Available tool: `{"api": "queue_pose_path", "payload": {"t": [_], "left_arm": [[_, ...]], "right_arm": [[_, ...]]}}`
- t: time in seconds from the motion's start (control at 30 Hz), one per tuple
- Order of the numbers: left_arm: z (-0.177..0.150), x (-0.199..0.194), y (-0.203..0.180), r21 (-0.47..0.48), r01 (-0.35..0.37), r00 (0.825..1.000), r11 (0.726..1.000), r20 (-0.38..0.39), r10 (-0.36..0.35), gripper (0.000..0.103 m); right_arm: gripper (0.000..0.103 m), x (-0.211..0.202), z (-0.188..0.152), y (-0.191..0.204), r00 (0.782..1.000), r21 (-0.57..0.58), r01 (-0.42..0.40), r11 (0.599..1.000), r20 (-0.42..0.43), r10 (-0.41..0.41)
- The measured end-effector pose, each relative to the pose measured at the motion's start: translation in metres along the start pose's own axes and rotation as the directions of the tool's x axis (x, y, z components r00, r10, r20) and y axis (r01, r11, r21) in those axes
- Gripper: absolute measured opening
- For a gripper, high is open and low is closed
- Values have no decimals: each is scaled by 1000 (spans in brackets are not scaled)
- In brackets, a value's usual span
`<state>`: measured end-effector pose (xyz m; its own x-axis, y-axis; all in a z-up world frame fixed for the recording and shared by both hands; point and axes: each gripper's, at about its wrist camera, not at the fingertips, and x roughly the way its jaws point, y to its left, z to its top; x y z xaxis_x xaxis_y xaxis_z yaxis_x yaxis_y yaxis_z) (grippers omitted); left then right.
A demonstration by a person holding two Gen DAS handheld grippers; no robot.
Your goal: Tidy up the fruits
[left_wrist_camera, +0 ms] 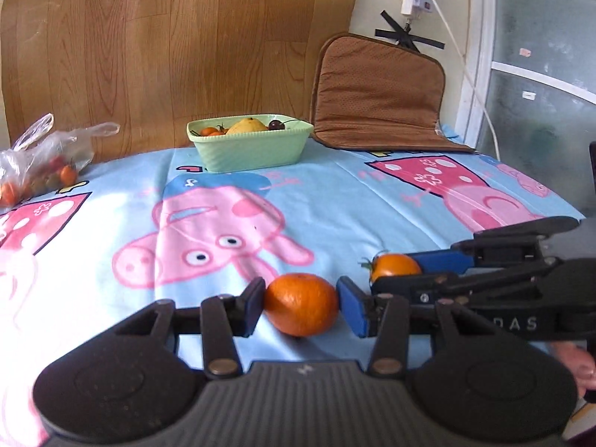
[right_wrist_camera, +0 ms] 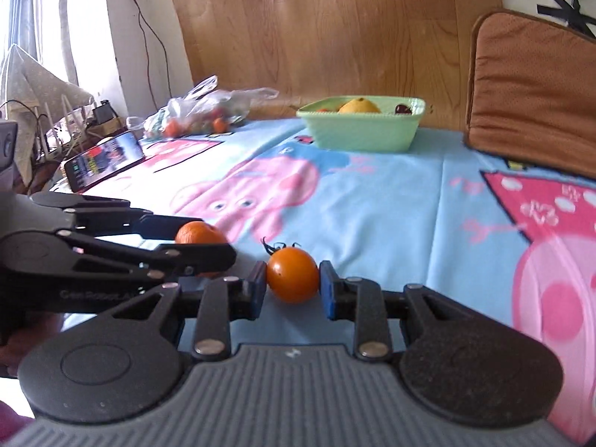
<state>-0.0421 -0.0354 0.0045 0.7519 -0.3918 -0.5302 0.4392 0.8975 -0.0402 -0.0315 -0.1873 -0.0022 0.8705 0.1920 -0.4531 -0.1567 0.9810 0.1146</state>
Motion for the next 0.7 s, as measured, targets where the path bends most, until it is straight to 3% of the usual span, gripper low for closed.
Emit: {"api": "queue_pose_path", "payload": {"t": [0.2,0.37,0.7], "left_arm": [[-6,3,-5,16,-24,1000,1000,-3,24,46],[-8,1,-2,11,-57,998,998,8,57,58],[-2,8,-2,18,-58,998,998,1,58,59]], "right_arm": [[34,3,-6,7,999,-23,48,999,-3,-48],[35,4,-10,7,999,-20,51,998,20,-51],[42,1,-13,4,999,10,26,1000,34,-26]]}}
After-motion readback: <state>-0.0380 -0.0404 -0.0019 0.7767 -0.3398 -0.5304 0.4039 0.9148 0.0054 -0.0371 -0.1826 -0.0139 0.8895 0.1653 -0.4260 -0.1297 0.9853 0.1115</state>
